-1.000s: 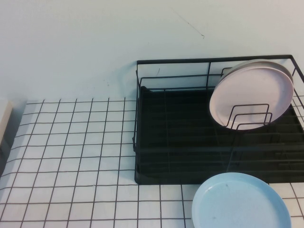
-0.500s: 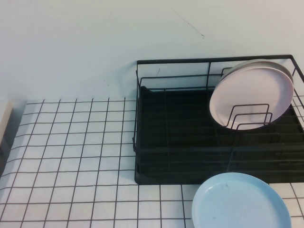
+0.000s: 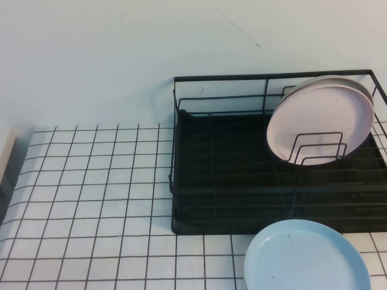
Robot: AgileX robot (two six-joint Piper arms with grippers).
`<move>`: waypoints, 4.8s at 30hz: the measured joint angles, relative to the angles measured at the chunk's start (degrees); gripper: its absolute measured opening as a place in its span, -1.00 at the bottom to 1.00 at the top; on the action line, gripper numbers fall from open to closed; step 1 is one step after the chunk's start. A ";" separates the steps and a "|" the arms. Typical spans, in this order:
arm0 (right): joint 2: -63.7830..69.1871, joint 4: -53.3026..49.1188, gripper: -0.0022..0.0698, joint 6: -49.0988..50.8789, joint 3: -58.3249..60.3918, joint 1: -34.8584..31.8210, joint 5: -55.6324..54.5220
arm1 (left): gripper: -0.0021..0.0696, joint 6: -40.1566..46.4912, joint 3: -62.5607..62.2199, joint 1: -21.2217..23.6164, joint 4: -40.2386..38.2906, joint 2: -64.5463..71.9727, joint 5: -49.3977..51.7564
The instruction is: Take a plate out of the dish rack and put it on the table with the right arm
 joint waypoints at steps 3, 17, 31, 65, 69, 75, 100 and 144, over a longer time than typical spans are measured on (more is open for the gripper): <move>0.00 0.00 -0.95 0.38 0.00 0.00 -10.54 | -0.95 0.00 0.00 0.00 0.00 0.00 0.00; 1.71 7.65 -0.95 -5.66 -15.12 0.00 13.23 | -0.95 0.00 0.00 0.00 0.00 0.00 0.00; 42.00 7.78 -0.95 -17.83 -47.24 0.00 55.59 | -0.95 0.00 0.00 0.00 0.00 0.00 0.00; 93.69 14.92 0.30 -57.17 -69.89 1.54 37.89 | -0.95 0.00 0.00 0.00 0.00 0.00 0.00; 95.55 14.92 0.30 -59.72 -72.06 1.54 38.23 | -0.95 0.00 0.00 0.00 0.00 0.00 0.00; 98.03 16.83 0.23 -61.16 -72.95 1.54 37.87 | -0.95 0.00 0.00 0.00 0.00 0.00 0.00; 103.66 25.96 -0.56 -70.32 -73.17 1.54 28.95 | -0.95 0.00 0.00 0.00 0.00 0.00 0.00; 62.16 38.81 -0.90 -39.35 -69.91 1.54 77.66 | -0.95 0.00 0.00 0.00 0.00 0.00 0.00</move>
